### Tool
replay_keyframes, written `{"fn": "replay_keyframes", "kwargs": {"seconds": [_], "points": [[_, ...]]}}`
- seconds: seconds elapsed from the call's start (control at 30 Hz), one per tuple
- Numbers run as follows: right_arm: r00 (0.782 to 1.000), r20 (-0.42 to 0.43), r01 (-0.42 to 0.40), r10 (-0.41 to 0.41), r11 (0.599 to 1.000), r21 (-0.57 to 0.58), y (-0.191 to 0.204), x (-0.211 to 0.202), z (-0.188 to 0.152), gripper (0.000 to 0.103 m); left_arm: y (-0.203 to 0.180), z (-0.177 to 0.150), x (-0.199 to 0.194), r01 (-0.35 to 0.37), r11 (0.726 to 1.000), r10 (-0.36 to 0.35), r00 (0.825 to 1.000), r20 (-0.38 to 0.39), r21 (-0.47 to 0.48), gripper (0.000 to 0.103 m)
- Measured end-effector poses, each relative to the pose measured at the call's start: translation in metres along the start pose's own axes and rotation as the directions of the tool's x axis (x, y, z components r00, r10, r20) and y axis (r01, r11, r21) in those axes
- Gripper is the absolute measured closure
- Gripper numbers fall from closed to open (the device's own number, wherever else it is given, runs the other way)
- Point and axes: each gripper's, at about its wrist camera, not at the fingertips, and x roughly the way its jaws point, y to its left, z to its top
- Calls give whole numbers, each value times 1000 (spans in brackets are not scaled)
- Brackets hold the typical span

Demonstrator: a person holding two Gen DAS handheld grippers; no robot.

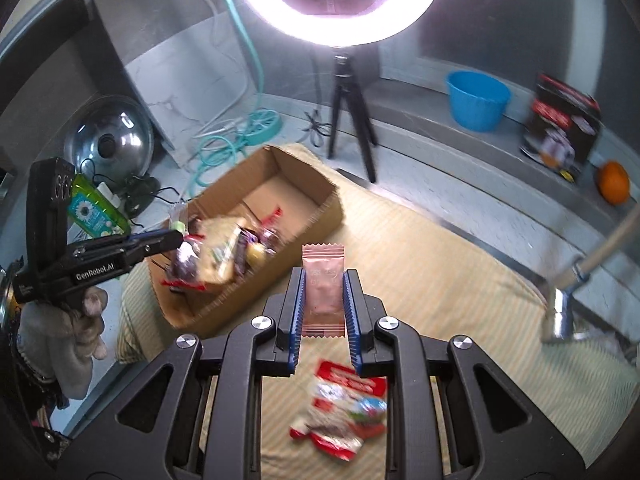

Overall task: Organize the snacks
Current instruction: 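Carry both candies into the box and open both tools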

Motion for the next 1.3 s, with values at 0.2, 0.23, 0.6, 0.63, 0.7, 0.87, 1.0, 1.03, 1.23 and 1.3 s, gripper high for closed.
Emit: {"fn": "replay_keyframes", "kwargs": {"seconds": [0.2,0.23,0.6,0.63,0.7,0.87,1.0,1.03,1.23,1.3], "points": [[999,-19,-34,34,999,-25,26,27,23,84,22,-1,-3,-37,999,37,999,-11,-9,92],[999,-22,-37,36,999,-28,29,31,25,84,24,-2,-3,-41,999,41,999,-14,-7,92],[996,-67,-66,63,997,-42,57,80,54,84,32,6,-2,-66,998,66,998,-6,21,92],[995,-70,-70,67,997,-42,58,83,55,84,31,7,-2,-66,998,66,998,-5,23,92],[995,-74,-73,70,996,-41,60,87,57,83,31,8,-1,-66,998,67,998,-2,24,92],[996,-62,-70,67,997,-38,61,89,60,56,33,10,0,-74,997,74,997,0,17,78],[997,-46,-59,57,997,-47,60,83,59,39,31,11,-1,-103,994,102,995,11,30,55],[997,-46,-56,54,997,-46,59,82,60,39,29,11,-2,-103,994,102,995,12,35,55],[999,-25,-43,42,999,-26,49,71,57,23,21,8,-3,-98,994,97,995,24,50,55],[999,-19,-41,41,999,-21,46,66,56,23,18,8,-4,-89,995,88,996,23,48,55]]}}
